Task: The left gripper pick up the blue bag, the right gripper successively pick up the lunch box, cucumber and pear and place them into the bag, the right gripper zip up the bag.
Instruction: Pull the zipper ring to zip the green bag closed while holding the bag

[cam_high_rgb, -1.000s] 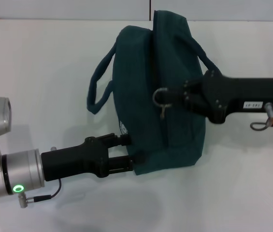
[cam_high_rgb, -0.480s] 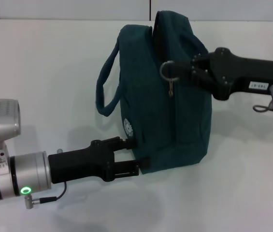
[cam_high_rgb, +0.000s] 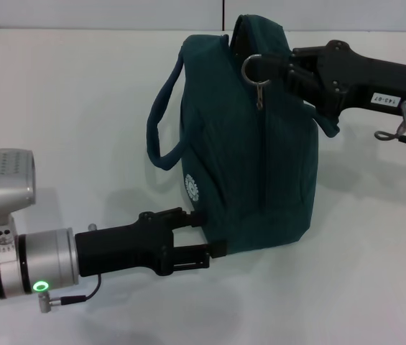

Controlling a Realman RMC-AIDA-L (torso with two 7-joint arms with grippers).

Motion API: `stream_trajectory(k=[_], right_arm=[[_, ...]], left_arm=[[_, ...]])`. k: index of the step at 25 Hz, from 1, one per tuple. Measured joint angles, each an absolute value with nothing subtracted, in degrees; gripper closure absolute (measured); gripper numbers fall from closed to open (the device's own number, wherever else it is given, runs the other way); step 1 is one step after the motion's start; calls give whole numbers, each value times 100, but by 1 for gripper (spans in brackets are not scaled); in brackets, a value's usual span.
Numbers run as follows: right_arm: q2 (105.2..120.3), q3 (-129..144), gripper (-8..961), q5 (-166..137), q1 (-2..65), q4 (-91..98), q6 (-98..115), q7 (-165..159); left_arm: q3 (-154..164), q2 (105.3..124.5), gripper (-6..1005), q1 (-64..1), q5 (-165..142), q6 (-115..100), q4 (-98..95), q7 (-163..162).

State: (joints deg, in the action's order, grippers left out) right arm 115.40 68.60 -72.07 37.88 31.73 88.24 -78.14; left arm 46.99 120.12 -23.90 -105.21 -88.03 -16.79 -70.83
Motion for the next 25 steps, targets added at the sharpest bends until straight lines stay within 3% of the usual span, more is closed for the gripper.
stream_trajectory(k=[25], right_arm=[[11541, 6950, 936, -6913, 4032, 3155, 8045, -7500]], left_arm=[[4729, 12017, 186, -2479, -10336, -8854, -1678, -7006]])
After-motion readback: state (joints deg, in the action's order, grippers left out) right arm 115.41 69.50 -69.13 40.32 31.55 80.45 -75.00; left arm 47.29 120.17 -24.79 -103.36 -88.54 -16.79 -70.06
